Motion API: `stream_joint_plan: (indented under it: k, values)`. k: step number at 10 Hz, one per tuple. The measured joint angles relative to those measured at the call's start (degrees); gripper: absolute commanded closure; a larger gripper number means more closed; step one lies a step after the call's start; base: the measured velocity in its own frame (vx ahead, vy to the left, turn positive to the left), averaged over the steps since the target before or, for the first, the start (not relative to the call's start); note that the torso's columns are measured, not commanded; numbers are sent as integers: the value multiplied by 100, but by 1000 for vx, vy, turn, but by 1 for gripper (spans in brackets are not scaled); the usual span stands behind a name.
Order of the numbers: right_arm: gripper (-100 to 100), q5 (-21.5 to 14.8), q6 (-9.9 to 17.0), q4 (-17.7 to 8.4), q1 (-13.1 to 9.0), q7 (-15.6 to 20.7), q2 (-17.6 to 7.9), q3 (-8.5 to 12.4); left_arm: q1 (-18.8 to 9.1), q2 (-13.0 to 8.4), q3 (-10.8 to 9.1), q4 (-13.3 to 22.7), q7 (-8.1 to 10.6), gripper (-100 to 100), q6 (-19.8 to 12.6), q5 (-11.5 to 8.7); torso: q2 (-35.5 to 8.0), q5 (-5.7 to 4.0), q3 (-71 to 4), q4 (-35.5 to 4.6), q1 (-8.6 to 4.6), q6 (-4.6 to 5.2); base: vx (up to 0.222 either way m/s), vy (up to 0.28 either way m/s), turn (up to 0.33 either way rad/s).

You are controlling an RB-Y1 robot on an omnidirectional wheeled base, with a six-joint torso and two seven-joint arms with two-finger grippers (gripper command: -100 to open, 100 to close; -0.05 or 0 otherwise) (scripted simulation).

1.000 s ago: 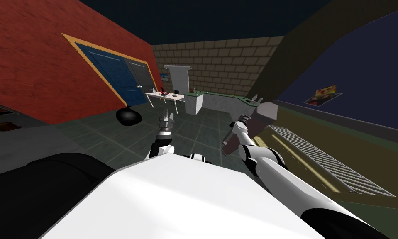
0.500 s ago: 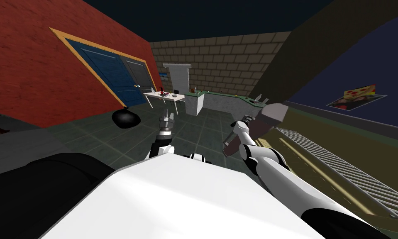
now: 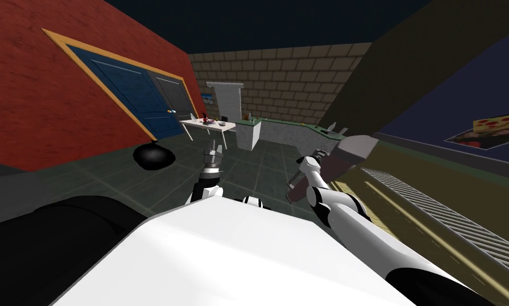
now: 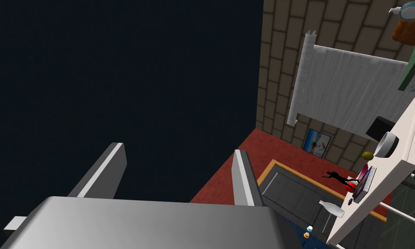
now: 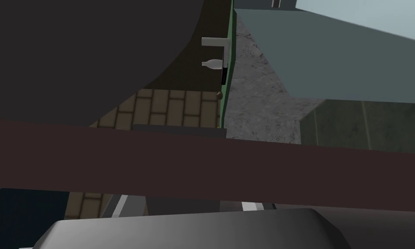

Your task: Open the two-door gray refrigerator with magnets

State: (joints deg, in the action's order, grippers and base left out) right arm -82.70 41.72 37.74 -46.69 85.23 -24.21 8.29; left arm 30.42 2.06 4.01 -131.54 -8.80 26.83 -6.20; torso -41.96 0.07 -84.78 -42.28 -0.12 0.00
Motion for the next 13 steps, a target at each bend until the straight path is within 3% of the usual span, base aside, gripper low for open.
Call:
stream_joint_plan:
  k: [1,5,7,8,10,11,13]
  values:
    - [100,27,33,202,109,142,23,129,0,0,0,0,0,0,0,0,-14,-9,10,-1,-9,11,275,180,-38]
    - [100,-143,130,55,112,94,-61,354,0,0,0,1,0,0,0,0,-16,-18,12,2,-21,23,270,162,-48]
    - [100,-62,171,416,310,377,-29,587,0,0,0,0,0,0,0,0,-18,-15,11,2,-22,25,266,170,-39]
    - [100,-123,191,283,258,324,-79,610,-1,0,-1,0,0,0,0,0,-21,-14,12,3,-22,16,300,189,-66]
    - [100,-111,284,545,415,498,-45,802,0,-1,-1,0,0,0,0,0,-14,-14,8,10,-7,-1,309,160,-53]
    - [-100,-112,299,598,455,574,-62,908,0,0,0,0,0,0,0,0,-12,-14,8,8,-6,9,130,85,-3]
    - [-100,-57,306,690,322,839,-19,1012,-4,-2,-2,1,0,0,-1,0,-120,-23,75,-25,-43,14,-69,-43,45]
